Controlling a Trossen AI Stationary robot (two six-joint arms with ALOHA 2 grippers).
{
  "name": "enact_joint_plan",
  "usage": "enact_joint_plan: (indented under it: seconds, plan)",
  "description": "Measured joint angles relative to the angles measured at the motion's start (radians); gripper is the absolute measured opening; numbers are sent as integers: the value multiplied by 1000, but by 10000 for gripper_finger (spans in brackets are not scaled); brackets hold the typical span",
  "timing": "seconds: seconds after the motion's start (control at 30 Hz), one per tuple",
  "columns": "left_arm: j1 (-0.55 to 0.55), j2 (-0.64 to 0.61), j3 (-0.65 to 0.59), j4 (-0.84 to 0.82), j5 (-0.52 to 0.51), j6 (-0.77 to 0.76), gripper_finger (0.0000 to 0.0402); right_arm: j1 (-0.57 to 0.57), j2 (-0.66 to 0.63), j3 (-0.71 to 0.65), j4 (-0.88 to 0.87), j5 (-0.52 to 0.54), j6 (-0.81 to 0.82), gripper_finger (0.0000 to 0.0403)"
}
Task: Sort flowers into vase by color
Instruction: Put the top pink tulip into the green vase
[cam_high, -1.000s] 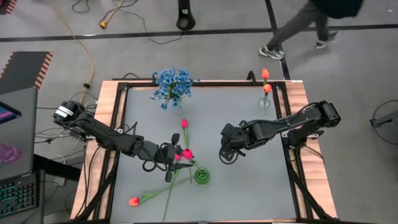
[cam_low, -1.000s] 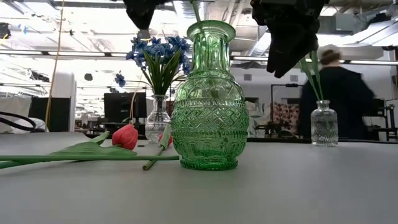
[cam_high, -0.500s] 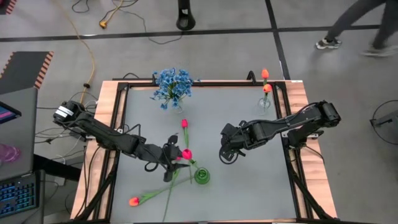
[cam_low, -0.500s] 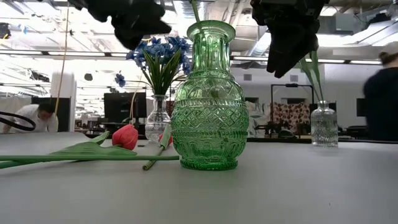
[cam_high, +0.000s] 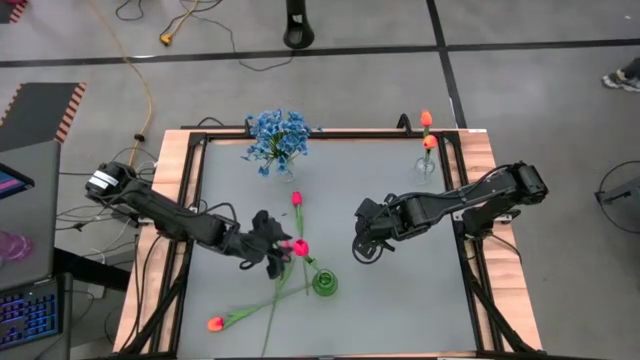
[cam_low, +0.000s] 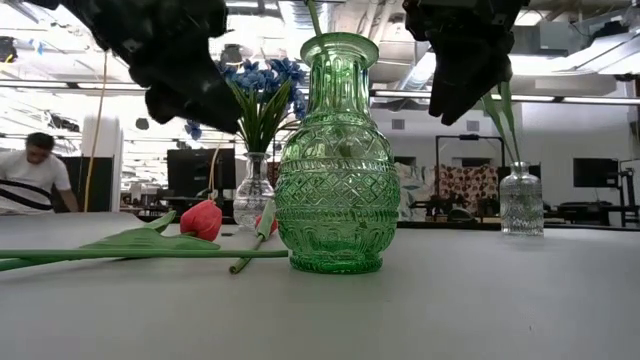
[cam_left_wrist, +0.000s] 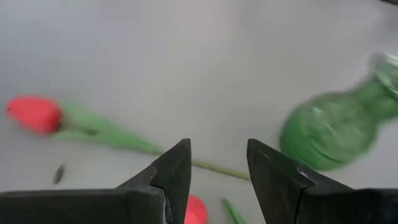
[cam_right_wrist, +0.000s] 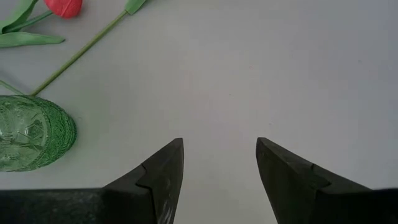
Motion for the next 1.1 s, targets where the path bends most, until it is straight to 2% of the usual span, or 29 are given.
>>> enact_joint_plan:
  seconds: [0.5,0.83,1.1]
  plan:
    - [121,1,-2,-34,2,-278,143,0,0,0,0,0,0,228]
    - [164,181,-3,24,74,-339,143,0,0,0,7,0,0,228]
    - [248,288,-3,69,137,-405,143,0,0,0,14,1,-2,228]
